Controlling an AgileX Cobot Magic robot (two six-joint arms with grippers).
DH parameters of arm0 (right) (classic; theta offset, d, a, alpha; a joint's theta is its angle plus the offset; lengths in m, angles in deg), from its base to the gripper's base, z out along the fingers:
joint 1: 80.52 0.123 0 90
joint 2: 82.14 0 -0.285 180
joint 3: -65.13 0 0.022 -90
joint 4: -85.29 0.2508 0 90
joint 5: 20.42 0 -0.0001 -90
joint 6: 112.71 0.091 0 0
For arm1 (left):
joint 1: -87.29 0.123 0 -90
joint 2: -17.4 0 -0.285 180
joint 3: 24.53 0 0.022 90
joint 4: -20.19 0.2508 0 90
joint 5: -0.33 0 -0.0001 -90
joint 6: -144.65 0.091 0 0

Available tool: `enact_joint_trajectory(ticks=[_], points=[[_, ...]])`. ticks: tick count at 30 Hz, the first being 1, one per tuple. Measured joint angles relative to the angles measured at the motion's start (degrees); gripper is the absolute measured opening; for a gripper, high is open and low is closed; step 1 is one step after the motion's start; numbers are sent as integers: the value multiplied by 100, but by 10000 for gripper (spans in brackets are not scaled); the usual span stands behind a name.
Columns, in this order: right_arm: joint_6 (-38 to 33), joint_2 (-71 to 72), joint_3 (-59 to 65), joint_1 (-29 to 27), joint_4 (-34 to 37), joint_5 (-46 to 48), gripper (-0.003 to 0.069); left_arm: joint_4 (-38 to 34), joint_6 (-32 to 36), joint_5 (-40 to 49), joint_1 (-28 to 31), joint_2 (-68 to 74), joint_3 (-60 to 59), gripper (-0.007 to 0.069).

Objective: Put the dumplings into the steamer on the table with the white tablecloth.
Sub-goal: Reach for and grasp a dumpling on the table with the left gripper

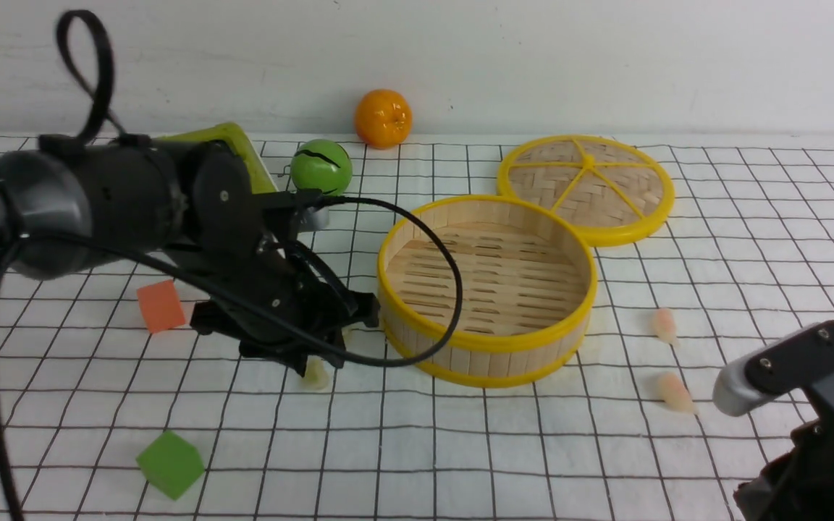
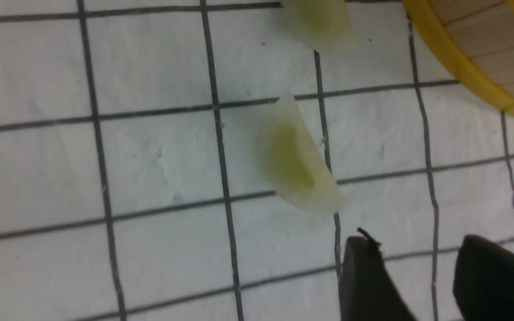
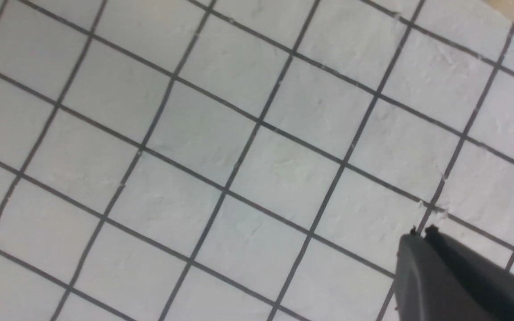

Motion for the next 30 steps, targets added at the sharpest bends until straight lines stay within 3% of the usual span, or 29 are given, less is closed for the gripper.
enact_joint_trajectory(ticks=[1,6,11,15,17,24,30], points=[[-6,0,-12,7,4,-5,-4,13,-7,-80,0,246,164,375],[-11,0,-12,7,6,-18,-1,453,-424,-133,0,775,476,401],[-11,0,-12,7,11,-84,1,1036,-920,-29,0,1068,502,349],[-11,0,-12,7,24,-187,3,1127,-976,-3,0,1092,536,225],[-11,0,-12,7,24,-204,5,1127,-994,13,0,1092,558,206],[-11,0,-12,7,24,-209,8,1050,-994,711,-5,814,1359,208],[-11,0,-12,7,24,-261,11,542,-804,850,-89,689,2632,208]])
